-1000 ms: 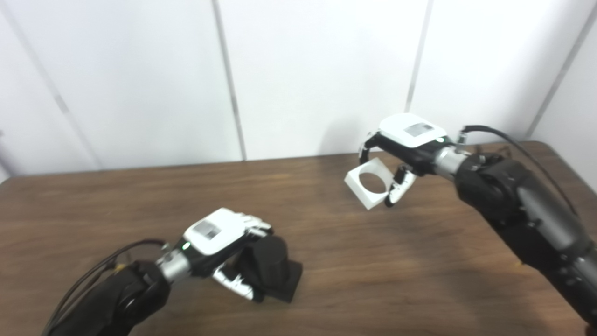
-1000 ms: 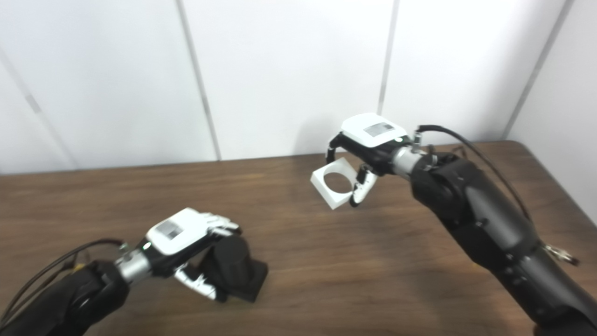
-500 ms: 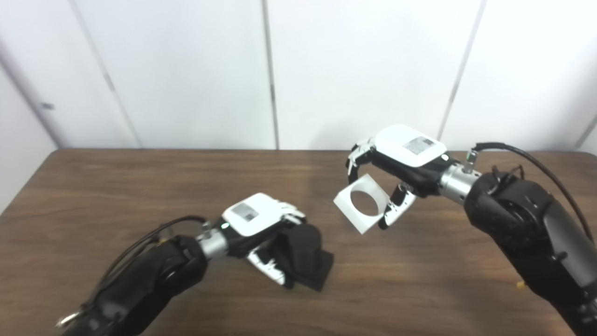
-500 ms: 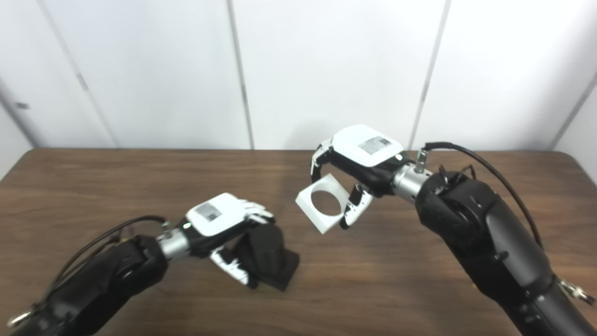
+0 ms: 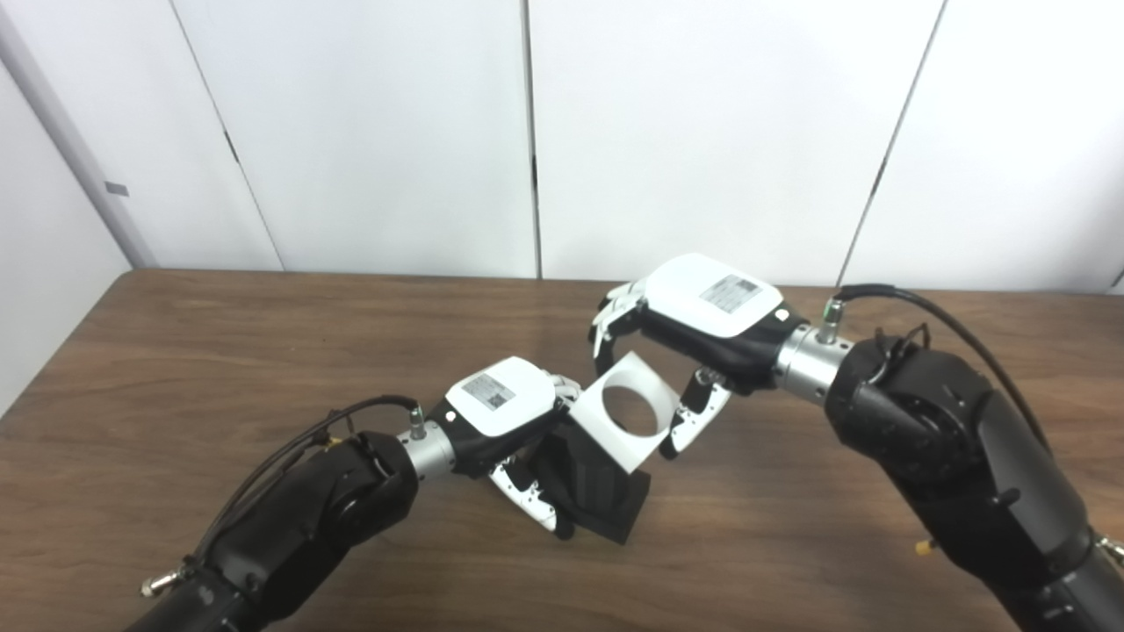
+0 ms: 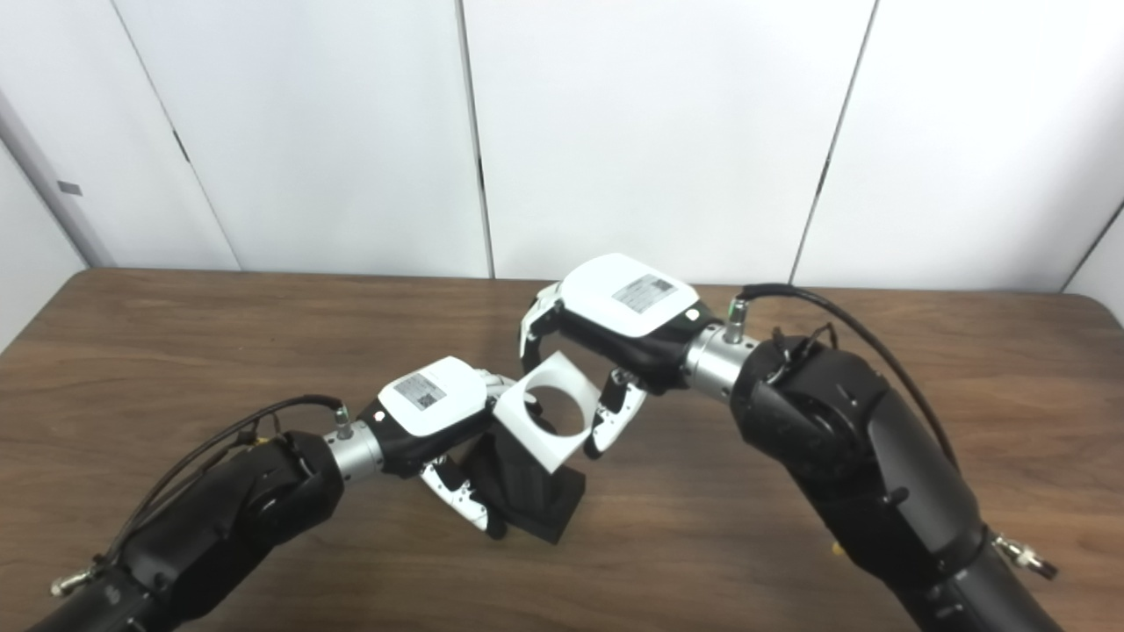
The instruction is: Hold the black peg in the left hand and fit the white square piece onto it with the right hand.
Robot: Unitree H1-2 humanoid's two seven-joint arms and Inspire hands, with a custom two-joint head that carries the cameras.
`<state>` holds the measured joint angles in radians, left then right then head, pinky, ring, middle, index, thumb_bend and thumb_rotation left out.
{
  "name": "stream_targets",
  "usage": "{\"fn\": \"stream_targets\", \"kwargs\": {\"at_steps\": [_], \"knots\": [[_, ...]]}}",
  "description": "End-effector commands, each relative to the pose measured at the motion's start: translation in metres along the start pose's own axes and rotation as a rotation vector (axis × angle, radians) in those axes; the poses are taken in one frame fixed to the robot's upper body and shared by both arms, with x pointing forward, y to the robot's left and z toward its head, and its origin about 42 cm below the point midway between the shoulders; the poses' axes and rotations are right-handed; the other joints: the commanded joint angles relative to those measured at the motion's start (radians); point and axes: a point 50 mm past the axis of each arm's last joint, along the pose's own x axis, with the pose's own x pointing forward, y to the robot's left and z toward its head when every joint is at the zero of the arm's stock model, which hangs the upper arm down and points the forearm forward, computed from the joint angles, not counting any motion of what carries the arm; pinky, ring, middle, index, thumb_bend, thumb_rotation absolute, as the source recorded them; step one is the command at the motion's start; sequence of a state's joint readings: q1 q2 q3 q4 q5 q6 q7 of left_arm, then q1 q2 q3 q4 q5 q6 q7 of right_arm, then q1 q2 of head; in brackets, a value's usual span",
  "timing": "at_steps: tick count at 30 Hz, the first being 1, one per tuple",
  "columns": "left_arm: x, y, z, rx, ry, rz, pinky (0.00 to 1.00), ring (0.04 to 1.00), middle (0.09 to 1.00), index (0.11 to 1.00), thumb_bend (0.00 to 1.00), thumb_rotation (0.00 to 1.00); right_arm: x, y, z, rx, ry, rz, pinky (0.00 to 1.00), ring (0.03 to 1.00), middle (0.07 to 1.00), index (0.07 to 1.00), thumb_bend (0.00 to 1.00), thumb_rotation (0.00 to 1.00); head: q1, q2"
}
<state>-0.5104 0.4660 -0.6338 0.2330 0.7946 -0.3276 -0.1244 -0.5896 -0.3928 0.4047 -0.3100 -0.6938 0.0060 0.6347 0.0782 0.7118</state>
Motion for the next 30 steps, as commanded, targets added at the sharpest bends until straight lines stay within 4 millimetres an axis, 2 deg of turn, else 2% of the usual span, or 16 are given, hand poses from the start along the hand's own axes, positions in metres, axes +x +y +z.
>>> {"fn": "stream_targets", "kwargs": {"at_steps": [1, 14, 30], "knots": [[-0.001, -0.032, 0.008, 0.042, 0.010, -0.158, 0.78, 0.839, 0.821, 0.490, 0.52, 0.08, 0.007, -0.022, 0.008, -0.054, -0.049, -0.063, 0.84, 0.842, 0.752, 0.476, 0.52, 0.14, 0.003, 0.003], [-0.001, -0.030, 0.008, 0.041, 0.014, -0.159, 0.79, 0.851, 0.831, 0.491, 0.52, 0.08, 0.019, -0.013, 0.011, -0.049, -0.065, -0.020, 0.84, 0.845, 0.759, 0.476, 0.52, 0.14, 0.009, 0.007], [-0.005, -0.029, 0.009, 0.046, 0.017, -0.162, 0.79, 0.842, 0.829, 0.491, 0.52, 0.08, 0.016, -0.006, 0.004, -0.060, -0.048, 0.033, 0.86, 0.852, 0.760, 0.477, 0.52, 0.13, 0.010, 0.019]]}}
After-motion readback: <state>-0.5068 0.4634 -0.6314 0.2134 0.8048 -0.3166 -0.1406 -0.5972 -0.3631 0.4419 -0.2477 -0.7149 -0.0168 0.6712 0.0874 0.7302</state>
